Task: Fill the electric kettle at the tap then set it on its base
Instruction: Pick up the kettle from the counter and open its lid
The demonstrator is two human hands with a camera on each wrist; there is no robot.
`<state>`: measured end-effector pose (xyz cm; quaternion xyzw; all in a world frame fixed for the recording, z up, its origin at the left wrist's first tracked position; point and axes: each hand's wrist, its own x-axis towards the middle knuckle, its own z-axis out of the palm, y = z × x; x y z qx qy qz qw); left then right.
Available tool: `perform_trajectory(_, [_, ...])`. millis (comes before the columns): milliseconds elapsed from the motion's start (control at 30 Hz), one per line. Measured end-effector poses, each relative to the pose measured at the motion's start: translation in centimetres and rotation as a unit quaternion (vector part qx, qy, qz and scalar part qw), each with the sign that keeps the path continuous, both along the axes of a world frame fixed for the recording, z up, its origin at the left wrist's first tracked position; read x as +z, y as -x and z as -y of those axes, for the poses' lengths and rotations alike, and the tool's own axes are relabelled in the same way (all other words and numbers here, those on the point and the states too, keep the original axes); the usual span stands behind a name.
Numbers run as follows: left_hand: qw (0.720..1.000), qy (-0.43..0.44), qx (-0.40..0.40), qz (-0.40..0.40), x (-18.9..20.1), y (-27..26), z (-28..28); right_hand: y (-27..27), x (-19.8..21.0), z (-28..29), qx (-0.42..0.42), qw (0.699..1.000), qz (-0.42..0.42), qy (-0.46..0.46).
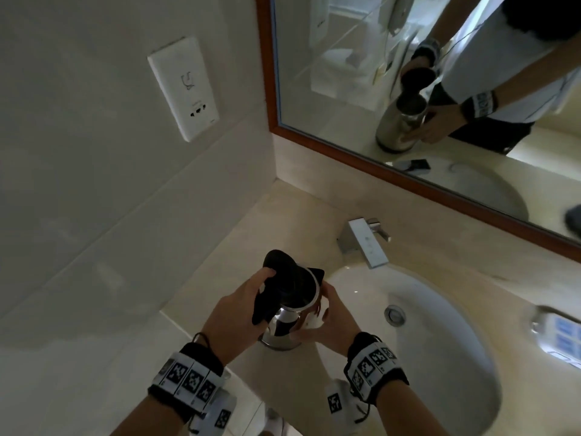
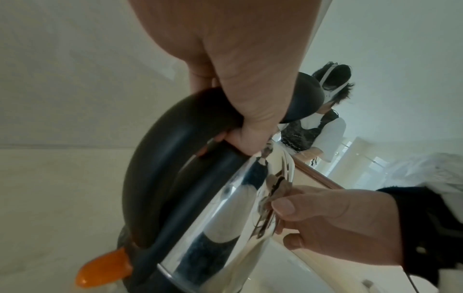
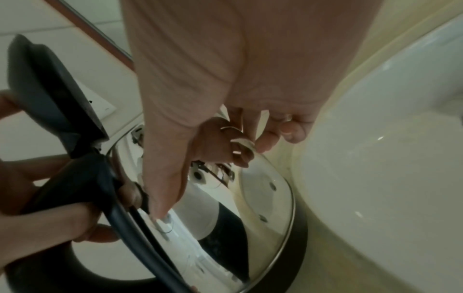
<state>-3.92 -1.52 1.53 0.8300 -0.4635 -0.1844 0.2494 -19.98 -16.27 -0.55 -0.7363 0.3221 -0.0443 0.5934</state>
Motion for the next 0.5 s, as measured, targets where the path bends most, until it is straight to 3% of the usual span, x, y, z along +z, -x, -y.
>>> perform_trajectory(167, [0.998, 0.022, -0.007, 0.054, 0.4, 2.8, 1.0, 4.8, -1.1, 0.5, -0.041, 0.998, -0.049, 0.006])
perform_trajectory(300, [1.000, 0.024, 0.002, 0.016, -0.1, 4.1, 1.7, 10.0, -0.9, 2.5, -0.041, 0.992, -0.115, -0.008])
perform_trajectory(400, [0.999, 0.031, -0.024, -0.022, -0.7, 5.7, 2.9, 12.8, 0.2, 5.6, -0.175, 0.980, -0.095, -0.003])
perform_trajectory(500, [0.997, 0.034, -0.045, -0.052, -1.7, 7.8, 4.5, 14.4, 0.4, 9.9, -0.306, 0.949, -0.074, 0.028])
